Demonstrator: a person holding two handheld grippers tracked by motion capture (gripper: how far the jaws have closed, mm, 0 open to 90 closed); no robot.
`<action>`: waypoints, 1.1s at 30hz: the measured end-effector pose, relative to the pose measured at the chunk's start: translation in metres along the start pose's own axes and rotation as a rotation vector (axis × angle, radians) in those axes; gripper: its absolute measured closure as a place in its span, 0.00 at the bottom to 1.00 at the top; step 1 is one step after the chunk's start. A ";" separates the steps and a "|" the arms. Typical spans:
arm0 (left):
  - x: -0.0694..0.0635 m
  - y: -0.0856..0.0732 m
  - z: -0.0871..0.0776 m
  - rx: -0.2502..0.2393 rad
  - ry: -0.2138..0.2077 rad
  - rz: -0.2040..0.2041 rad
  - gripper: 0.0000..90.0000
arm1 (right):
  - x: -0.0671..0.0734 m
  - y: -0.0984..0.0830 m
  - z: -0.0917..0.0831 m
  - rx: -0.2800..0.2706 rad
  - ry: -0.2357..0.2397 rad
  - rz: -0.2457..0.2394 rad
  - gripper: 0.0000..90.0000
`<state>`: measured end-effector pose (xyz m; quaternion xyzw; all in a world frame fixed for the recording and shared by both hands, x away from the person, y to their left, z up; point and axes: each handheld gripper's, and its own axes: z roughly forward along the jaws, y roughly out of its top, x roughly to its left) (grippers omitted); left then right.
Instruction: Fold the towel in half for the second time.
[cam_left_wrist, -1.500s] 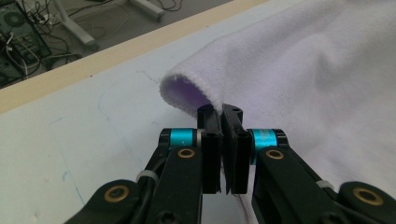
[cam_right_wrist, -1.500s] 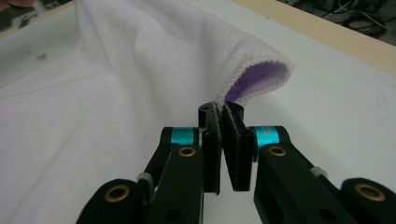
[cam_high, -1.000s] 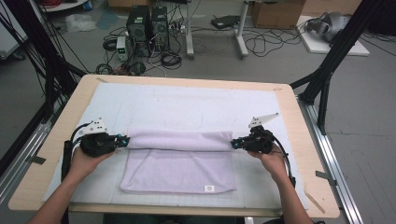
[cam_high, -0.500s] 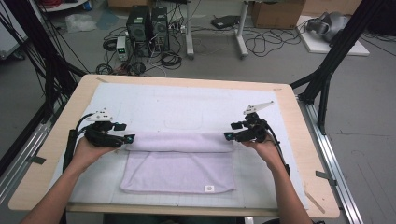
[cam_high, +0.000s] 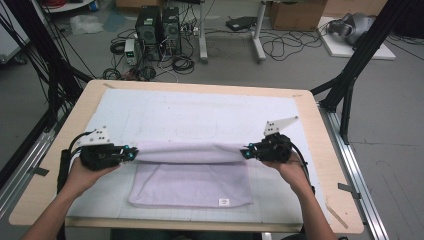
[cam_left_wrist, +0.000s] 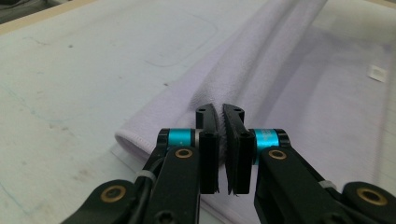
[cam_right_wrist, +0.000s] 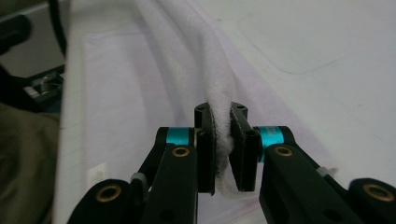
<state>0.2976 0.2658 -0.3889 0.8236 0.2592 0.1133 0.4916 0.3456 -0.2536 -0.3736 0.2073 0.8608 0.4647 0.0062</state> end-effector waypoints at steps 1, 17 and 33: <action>-0.005 -0.003 -0.004 -0.002 -0.007 -0.004 0.88 | 0.009 -0.005 -0.004 -0.007 0.017 -0.003 0.88; -0.028 -0.032 0.014 0.135 -0.062 0.001 0.70 | 0.034 -0.042 0.028 0.079 0.040 0.001 0.66; -0.047 -0.051 0.019 0.181 -0.035 0.066 0.92 | 0.052 -0.069 0.041 0.126 0.008 -0.098 0.78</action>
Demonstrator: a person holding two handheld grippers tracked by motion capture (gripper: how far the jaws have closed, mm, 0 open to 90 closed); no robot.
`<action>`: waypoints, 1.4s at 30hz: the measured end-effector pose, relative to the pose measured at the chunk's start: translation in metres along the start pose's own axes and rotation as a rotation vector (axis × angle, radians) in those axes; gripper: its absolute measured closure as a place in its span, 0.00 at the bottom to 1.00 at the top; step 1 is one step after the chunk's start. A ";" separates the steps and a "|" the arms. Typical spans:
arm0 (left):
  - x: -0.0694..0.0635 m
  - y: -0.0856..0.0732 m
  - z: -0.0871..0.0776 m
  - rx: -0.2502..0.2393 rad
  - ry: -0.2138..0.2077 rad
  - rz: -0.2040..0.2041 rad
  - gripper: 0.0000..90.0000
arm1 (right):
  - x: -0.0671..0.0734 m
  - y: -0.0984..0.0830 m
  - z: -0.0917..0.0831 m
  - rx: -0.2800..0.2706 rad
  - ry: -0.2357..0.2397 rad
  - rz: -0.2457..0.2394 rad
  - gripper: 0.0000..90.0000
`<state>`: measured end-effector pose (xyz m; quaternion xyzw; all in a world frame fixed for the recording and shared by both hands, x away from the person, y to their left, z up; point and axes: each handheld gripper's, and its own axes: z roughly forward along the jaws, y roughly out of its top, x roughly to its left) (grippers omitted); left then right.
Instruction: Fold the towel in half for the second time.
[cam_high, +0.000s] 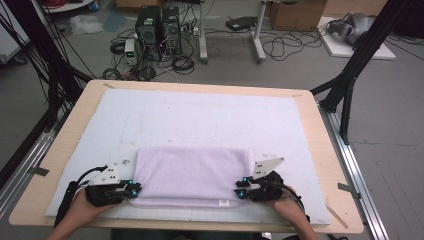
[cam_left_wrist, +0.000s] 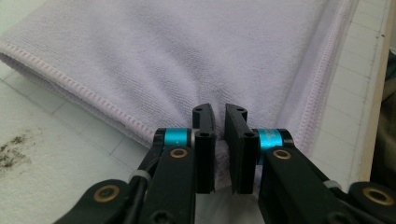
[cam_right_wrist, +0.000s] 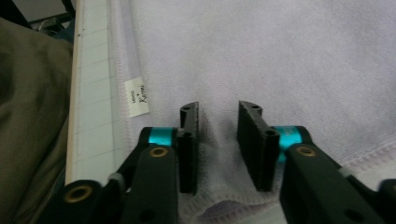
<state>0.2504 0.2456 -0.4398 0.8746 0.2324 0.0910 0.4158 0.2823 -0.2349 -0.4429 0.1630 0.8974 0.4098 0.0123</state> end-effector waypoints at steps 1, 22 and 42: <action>0.000 0.000 -0.002 -0.008 -0.002 -0.005 0.91 | -0.001 0.001 -0.001 0.001 0.004 0.011 0.77; -0.016 0.009 -0.031 -0.071 -0.032 0.037 0.94 | 0.013 0.011 -0.034 -0.069 0.056 -0.048 0.96; 0.048 0.033 -0.010 -0.127 0.190 -0.083 0.61 | -0.057 0.038 -0.025 -0.108 -0.148 0.108 0.54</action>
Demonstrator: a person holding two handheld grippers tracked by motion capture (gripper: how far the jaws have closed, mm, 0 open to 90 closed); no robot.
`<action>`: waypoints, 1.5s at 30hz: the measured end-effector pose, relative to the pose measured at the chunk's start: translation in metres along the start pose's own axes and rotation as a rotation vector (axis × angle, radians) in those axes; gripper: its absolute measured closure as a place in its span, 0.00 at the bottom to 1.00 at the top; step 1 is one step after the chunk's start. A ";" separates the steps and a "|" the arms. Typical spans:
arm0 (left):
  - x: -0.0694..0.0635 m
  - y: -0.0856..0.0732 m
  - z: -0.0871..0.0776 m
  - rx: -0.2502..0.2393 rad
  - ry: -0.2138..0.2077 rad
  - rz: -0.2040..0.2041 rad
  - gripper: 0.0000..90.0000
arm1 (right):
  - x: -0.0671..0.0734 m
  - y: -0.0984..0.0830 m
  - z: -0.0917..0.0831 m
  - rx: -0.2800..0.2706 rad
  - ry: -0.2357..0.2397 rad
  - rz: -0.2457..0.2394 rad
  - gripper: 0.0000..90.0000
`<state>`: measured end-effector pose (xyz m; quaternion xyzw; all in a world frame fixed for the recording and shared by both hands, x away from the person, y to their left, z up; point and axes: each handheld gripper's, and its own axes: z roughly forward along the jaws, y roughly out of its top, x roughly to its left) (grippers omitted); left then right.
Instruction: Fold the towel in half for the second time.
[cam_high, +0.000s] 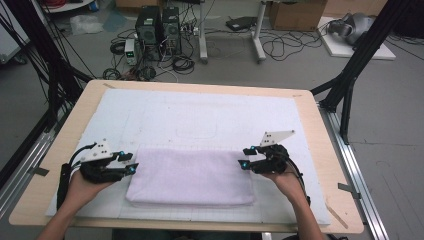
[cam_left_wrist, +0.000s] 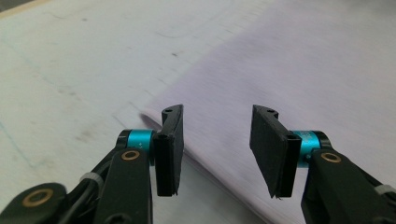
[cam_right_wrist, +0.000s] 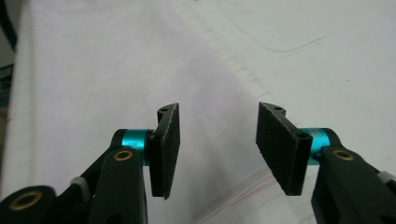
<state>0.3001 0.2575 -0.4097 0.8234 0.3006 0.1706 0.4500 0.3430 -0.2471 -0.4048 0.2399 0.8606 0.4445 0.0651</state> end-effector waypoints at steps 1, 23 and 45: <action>0.006 0.003 0.006 0.002 0.017 -0.011 0.61 | -0.004 0.001 0.002 0.002 -0.007 0.003 0.54; 0.025 -0.001 0.054 0.156 -0.014 -0.082 0.88 | -0.027 -0.021 0.029 0.112 0.022 0.037 0.89; 0.059 0.074 0.058 0.008 0.162 -0.046 0.91 | -0.066 0.031 0.010 0.006 -0.126 0.081 0.90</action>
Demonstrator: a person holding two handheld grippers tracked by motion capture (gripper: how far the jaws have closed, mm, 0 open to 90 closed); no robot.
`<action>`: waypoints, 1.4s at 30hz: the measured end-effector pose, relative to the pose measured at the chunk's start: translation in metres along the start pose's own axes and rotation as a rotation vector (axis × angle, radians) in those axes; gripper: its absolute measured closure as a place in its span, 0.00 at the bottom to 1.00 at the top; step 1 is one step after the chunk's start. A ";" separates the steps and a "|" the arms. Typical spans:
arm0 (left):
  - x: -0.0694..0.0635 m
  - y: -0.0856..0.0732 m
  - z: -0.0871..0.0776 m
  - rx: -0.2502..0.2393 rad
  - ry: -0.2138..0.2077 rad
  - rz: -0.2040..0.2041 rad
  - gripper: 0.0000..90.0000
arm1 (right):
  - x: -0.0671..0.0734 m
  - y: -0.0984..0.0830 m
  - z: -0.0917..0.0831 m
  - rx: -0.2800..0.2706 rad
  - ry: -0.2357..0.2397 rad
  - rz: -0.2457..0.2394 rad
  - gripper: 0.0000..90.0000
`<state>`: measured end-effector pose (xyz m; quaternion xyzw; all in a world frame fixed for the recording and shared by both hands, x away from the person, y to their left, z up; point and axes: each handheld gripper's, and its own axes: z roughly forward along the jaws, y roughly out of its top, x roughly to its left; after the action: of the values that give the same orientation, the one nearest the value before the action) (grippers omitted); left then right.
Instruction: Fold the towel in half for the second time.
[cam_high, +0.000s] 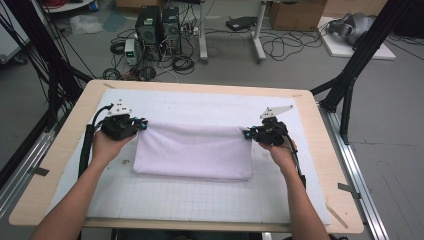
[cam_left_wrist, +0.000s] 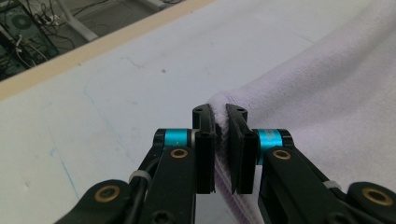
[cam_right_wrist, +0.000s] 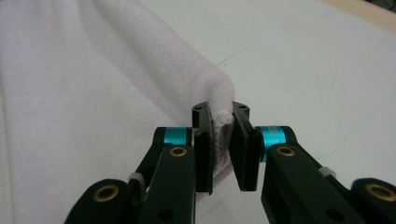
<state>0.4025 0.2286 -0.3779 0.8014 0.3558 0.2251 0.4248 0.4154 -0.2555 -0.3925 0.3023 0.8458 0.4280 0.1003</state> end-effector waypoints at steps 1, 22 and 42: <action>0.002 0.003 0.002 -0.002 0.003 -0.002 0.91 | -0.003 0.003 0.001 -0.003 -0.007 0.000 0.90; -0.019 -0.052 0.009 0.087 -0.149 -0.025 0.76 | 0.002 -0.016 0.029 0.071 0.011 0.080 0.62; -0.030 -0.064 -0.019 -0.008 -0.123 -0.066 0.50 | 0.029 -0.025 0.025 0.012 0.007 0.040 0.44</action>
<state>0.3465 0.2402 -0.4232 0.7999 0.3541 0.1629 0.4563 0.3918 -0.2332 -0.4248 0.3181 0.8425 0.4261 0.0868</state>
